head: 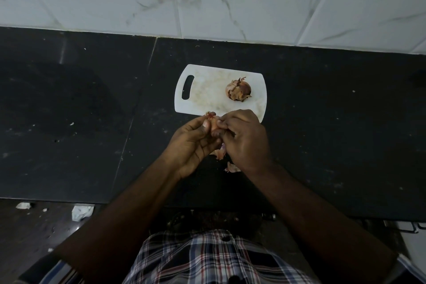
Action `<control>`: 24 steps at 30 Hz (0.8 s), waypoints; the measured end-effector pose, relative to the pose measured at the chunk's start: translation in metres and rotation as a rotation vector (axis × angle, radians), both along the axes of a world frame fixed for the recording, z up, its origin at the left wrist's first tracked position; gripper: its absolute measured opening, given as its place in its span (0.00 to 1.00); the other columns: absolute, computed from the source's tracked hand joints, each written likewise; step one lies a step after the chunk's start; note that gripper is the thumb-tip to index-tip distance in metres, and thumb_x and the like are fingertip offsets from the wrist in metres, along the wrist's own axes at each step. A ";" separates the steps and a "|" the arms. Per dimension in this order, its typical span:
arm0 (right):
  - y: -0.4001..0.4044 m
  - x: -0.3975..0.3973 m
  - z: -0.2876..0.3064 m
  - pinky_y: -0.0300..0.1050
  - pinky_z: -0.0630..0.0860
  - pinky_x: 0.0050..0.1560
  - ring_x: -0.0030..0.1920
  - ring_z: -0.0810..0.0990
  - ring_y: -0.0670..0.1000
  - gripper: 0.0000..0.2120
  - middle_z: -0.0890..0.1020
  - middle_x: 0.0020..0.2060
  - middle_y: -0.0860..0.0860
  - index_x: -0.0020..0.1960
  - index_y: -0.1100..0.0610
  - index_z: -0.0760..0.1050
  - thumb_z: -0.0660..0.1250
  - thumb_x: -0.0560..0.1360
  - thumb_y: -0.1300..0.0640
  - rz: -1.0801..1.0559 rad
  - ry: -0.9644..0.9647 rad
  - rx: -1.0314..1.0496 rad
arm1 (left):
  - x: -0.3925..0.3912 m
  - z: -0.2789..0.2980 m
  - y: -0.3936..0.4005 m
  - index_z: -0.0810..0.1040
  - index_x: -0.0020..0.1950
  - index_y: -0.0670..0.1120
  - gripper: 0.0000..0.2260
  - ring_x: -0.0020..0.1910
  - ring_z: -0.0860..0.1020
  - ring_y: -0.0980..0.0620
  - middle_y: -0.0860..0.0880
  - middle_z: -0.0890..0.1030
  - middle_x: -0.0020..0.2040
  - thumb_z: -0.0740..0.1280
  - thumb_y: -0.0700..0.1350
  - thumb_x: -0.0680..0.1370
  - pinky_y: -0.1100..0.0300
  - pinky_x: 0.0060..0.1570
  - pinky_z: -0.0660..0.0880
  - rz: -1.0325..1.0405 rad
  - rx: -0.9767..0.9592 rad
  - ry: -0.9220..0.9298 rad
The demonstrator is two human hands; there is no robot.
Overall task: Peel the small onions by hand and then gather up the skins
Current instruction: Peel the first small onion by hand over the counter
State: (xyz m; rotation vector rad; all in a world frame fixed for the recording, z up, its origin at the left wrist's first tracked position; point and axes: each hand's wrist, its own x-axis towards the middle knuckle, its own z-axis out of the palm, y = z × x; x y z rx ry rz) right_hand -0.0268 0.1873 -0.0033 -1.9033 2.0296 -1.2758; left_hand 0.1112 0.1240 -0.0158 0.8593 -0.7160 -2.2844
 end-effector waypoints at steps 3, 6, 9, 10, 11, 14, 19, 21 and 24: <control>-0.002 -0.003 -0.001 0.48 0.78 0.46 0.47 0.79 0.53 0.05 0.81 0.42 0.53 0.46 0.62 0.83 0.74 0.72 0.61 0.012 -0.019 0.002 | 0.001 0.001 -0.002 0.75 0.67 0.42 0.18 0.45 0.83 0.51 0.44 0.84 0.54 0.66 0.41 0.77 0.58 0.46 0.82 0.017 0.004 0.001; -0.002 -0.005 0.012 0.49 0.81 0.53 0.53 0.81 0.50 0.13 0.82 0.52 0.52 0.57 0.58 0.82 0.74 0.72 0.60 0.032 -0.226 0.162 | 0.002 0.002 -0.006 0.75 0.67 0.42 0.20 0.48 0.83 0.49 0.43 0.83 0.55 0.69 0.39 0.75 0.56 0.47 0.82 0.003 0.004 -0.015; 0.001 -0.002 0.020 0.32 0.78 0.53 0.53 0.79 0.34 0.23 0.83 0.57 0.50 0.66 0.57 0.78 0.76 0.72 0.62 0.055 -0.290 0.267 | 0.001 0.006 -0.006 0.77 0.63 0.42 0.18 0.43 0.84 0.50 0.43 0.84 0.53 0.70 0.38 0.74 0.57 0.43 0.82 -0.037 -0.002 -0.054; 0.002 -0.001 0.019 0.26 0.76 0.46 0.48 0.78 0.29 0.21 0.84 0.53 0.50 0.64 0.58 0.79 0.75 0.72 0.64 0.044 -0.309 0.255 | -0.001 0.006 -0.006 0.77 0.63 0.42 0.18 0.41 0.84 0.51 0.43 0.84 0.51 0.70 0.38 0.73 0.58 0.42 0.82 -0.035 0.000 -0.065; 0.003 0.000 0.018 0.24 0.75 0.40 0.44 0.77 0.27 0.20 0.83 0.50 0.48 0.63 0.59 0.80 0.75 0.72 0.66 0.024 -0.340 0.250 | -0.002 0.007 -0.005 0.77 0.63 0.42 0.18 0.40 0.84 0.52 0.44 0.85 0.49 0.70 0.38 0.73 0.59 0.40 0.82 -0.026 0.002 -0.071; 0.001 0.000 0.015 0.33 0.80 0.40 0.44 0.81 0.34 0.16 0.84 0.48 0.48 0.58 0.58 0.83 0.75 0.71 0.66 -0.029 -0.347 0.197 | -0.006 0.007 -0.002 0.76 0.64 0.42 0.17 0.40 0.85 0.52 0.45 0.86 0.48 0.69 0.38 0.74 0.59 0.40 0.82 0.025 0.017 -0.066; -0.002 -0.003 0.011 0.50 0.84 0.42 0.44 0.83 0.45 0.08 0.85 0.43 0.48 0.50 0.56 0.85 0.75 0.71 0.64 -0.025 -0.298 0.141 | -0.007 0.005 0.001 0.74 0.63 0.41 0.19 0.43 0.85 0.50 0.43 0.84 0.51 0.70 0.40 0.73 0.58 0.42 0.82 0.079 0.043 -0.040; -0.001 -0.005 0.011 0.48 0.83 0.38 0.42 0.84 0.46 0.06 0.84 0.41 0.47 0.48 0.56 0.84 0.74 0.73 0.64 -0.011 -0.369 0.137 | -0.006 0.004 0.001 0.74 0.64 0.42 0.19 0.46 0.85 0.49 0.42 0.83 0.54 0.70 0.39 0.73 0.57 0.43 0.82 0.080 0.042 -0.036; -0.002 -0.012 0.018 0.34 0.79 0.37 0.43 0.83 0.42 0.12 0.83 0.45 0.45 0.55 0.54 0.82 0.74 0.73 0.61 -0.021 -0.536 0.277 | 0.000 0.005 -0.003 0.73 0.66 0.41 0.21 0.50 0.85 0.45 0.40 0.81 0.59 0.69 0.35 0.73 0.53 0.47 0.83 0.037 0.043 0.004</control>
